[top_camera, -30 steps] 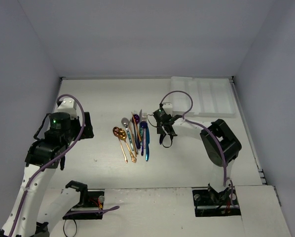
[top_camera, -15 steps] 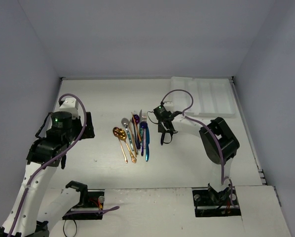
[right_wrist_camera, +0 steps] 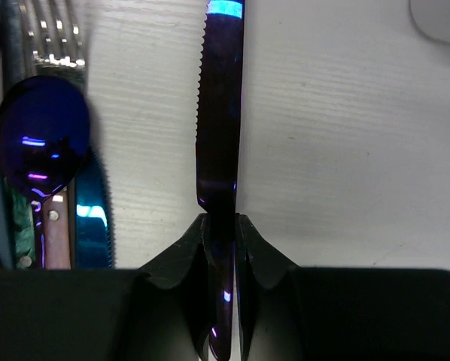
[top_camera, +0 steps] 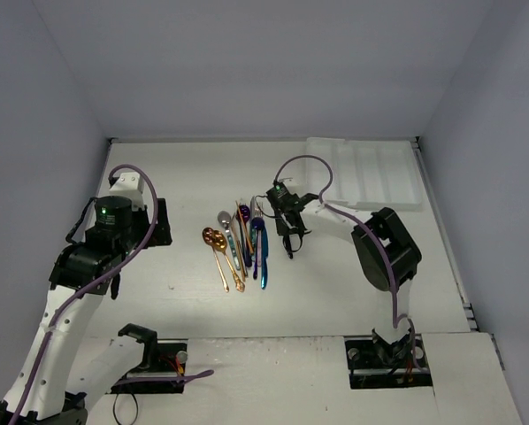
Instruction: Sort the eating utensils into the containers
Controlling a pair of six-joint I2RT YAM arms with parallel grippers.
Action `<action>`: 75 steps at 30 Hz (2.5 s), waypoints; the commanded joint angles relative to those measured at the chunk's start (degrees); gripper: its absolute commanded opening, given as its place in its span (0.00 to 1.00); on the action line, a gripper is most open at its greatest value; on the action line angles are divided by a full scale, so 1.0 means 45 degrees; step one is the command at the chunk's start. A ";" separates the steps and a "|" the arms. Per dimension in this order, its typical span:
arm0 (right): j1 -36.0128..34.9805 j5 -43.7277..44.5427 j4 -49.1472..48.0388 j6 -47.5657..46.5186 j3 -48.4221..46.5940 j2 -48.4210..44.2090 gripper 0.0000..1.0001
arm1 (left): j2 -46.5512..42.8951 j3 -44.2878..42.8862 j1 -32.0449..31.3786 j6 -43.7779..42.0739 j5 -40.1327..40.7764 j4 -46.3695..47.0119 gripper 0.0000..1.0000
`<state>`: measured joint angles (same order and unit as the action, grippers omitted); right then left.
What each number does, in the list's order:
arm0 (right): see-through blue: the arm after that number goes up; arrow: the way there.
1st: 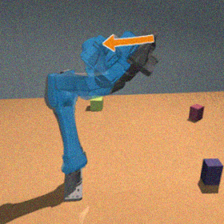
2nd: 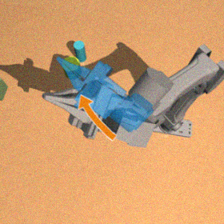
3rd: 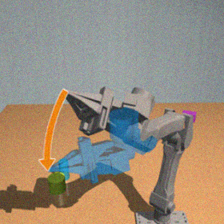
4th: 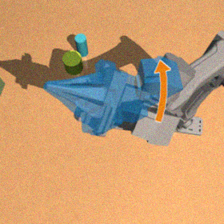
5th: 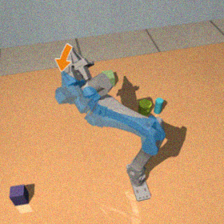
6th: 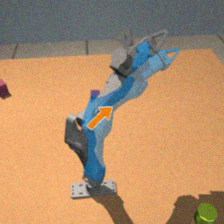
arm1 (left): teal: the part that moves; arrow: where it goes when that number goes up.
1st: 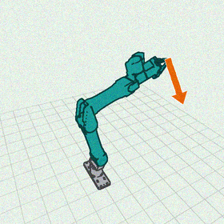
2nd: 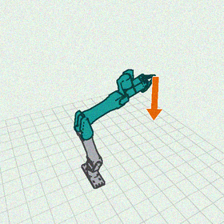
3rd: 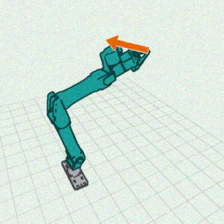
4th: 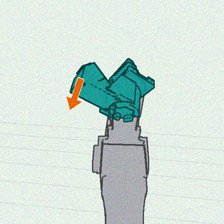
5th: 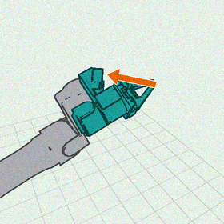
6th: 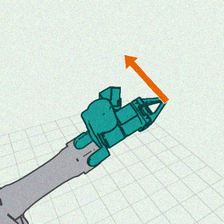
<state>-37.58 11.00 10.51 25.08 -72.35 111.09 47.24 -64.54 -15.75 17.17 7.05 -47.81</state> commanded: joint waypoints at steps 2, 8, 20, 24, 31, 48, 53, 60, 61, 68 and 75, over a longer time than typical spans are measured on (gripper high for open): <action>0.0547 -0.0006 0.0222 -0.1972 -0.1437 -0.2143 0.00 | 0.0027 -0.0657 -0.0075 0.0051 0.0076 0.0351 0.91; 0.2439 -0.0327 0.0256 -0.3406 -0.1892 -0.3740 0.00 | 0.0048 -0.0726 -0.0075 0.0051 0.0059 0.0351 0.91; 0.9420 -0.2208 -0.0172 -0.8197 -0.4212 -0.2191 0.00 | 0.0084 -0.1056 -0.0094 -0.0032 -0.0346 0.0351 0.91; 0.9849 -0.2090 -0.0691 -0.9223 -0.5406 -0.0442 0.00 | 0.0124 -0.1041 -0.0114 0.0190 -0.0726 0.0379 0.91; 1.0166 -0.1509 -0.0930 -0.9986 -0.6890 0.2608 0.00 | 0.0224 -0.0697 -0.0114 0.0286 -0.0942 0.0390 0.91; 1.0221 -0.1445 -0.1165 -0.8031 -0.6573 0.1575 0.62 | 0.1063 -0.0579 -0.0114 0.0773 -0.1410 0.0390 0.91; 0.8056 -0.0775 -0.1093 -0.6150 -0.3956 -0.1789 0.56 | 0.1090 -0.0664 -0.0120 0.0872 -0.1358 0.0403 0.91; 0.3196 -0.0102 -0.1009 -0.1568 0.0534 -0.4974 0.54 | 0.0772 -0.0697 -0.0114 0.0736 -0.1040 0.0351 0.91; 0.2423 0.0056 -0.1009 -0.1057 0.1009 -0.5103 0.54 | 0.0715 -0.0696 -0.0114 0.0690 -0.1017 0.0340 0.91; -0.2366 0.1312 -0.1008 0.2573 0.3014 -0.4727 0.50 | 0.0478 -0.0661 -0.0133 0.0610 -0.0863 0.0203 0.91; -0.4608 0.1711 -0.1008 0.4307 0.2808 -0.3362 0.49 | 0.0525 -0.0665 -0.0160 0.0649 -0.0910 0.0163 0.91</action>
<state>-55.33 13.82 7.22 36.01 -57.43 94.92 49.50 -65.80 -15.81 20.08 2.42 -47.86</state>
